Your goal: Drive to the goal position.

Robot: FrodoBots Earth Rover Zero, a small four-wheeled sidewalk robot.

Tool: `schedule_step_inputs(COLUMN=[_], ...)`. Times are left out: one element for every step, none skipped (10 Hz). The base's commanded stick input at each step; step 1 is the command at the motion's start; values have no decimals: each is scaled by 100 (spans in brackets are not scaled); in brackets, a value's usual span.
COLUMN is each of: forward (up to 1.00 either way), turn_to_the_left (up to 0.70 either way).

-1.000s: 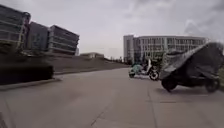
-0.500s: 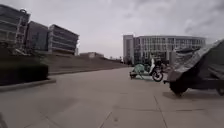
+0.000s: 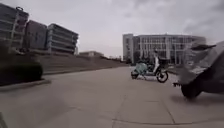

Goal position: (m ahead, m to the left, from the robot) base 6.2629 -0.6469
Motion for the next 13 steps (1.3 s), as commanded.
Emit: schedule_step_inputs(forward=[70, 70, 70, 70, 70, 70, 70, 70, 70, 70, 70, 70, 70], turn_to_the_left=[0, 0, 0, 0, 0, 0, 0, -1, -6, -11, -13, -13, -13])
